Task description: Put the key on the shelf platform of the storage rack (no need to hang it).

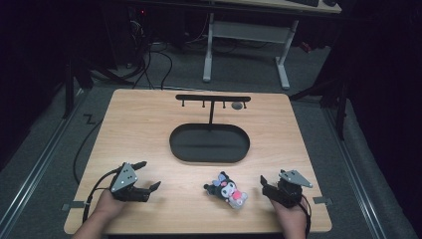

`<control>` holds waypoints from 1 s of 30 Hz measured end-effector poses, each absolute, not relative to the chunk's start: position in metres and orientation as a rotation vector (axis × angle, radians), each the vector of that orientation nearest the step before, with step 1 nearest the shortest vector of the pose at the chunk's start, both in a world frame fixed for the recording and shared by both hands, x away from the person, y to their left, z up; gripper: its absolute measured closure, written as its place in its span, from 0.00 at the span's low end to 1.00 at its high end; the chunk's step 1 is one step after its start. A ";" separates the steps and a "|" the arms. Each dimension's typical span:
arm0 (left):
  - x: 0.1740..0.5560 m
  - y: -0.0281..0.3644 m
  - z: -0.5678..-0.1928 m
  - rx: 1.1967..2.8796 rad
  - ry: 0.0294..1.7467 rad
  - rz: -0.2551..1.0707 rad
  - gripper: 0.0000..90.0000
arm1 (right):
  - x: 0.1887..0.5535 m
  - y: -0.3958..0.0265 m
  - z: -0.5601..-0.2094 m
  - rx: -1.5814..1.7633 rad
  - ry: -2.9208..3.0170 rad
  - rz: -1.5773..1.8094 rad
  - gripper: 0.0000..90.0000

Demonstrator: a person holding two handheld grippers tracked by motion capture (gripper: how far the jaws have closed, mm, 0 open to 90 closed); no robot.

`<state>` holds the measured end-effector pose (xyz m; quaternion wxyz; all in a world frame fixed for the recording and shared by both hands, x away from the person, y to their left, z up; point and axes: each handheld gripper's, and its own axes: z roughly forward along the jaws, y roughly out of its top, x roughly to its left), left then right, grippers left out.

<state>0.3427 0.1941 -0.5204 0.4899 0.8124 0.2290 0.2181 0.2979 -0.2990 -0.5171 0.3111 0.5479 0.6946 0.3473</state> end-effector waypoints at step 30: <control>0.343 0.196 -0.520 1.959 0.567 0.524 0.17 | 0.300 -0.297 -0.511 1.455 1.903 0.949 0.21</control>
